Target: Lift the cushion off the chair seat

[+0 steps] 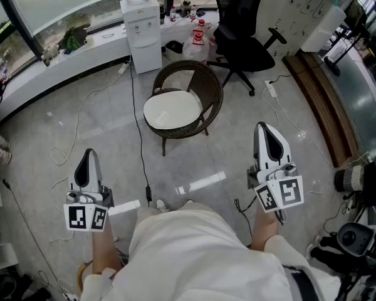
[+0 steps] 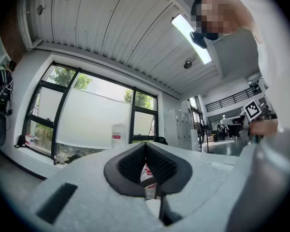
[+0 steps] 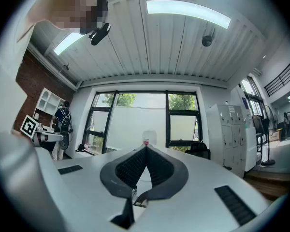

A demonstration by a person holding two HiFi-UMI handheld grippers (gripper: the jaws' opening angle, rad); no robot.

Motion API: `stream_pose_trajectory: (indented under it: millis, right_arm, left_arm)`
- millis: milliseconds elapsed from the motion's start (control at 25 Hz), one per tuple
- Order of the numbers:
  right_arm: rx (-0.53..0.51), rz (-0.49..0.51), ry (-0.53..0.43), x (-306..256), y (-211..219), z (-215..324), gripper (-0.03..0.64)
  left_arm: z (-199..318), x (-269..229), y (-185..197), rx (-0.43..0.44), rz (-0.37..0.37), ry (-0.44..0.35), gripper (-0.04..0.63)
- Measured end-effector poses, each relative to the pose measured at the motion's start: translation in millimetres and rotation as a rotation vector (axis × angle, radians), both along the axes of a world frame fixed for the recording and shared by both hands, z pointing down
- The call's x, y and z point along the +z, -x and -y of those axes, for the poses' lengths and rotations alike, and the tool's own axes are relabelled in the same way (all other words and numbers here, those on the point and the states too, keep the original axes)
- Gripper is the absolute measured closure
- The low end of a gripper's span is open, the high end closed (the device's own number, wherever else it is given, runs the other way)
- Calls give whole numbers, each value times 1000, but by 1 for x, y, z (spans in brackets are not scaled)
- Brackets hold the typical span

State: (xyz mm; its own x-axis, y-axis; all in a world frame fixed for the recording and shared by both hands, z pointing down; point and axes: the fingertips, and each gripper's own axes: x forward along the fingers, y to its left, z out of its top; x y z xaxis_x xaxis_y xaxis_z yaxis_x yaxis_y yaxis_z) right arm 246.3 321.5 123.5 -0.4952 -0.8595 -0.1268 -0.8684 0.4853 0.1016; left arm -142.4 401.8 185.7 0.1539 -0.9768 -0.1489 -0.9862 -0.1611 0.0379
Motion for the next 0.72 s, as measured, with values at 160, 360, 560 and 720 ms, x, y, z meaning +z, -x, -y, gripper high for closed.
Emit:
stream_pose_trajectory:
  millis: [160,360,560,720]
  right_arm:
    - [1,5,7,3,-5,2,615]
    - [-11,15,30,13,-12,2,615]
    - [-19,21,50,19,-20,6,615]
    - [-40,34,49,21,-26,9,615]
  left_arm:
    - [1,2,-5,-1,1,8,580]
    - [1,7,-17,2,-2,25,579]
    - [6,5,-28,7,2,32,580]
    - [6,2,-35,9,-19,13,579]
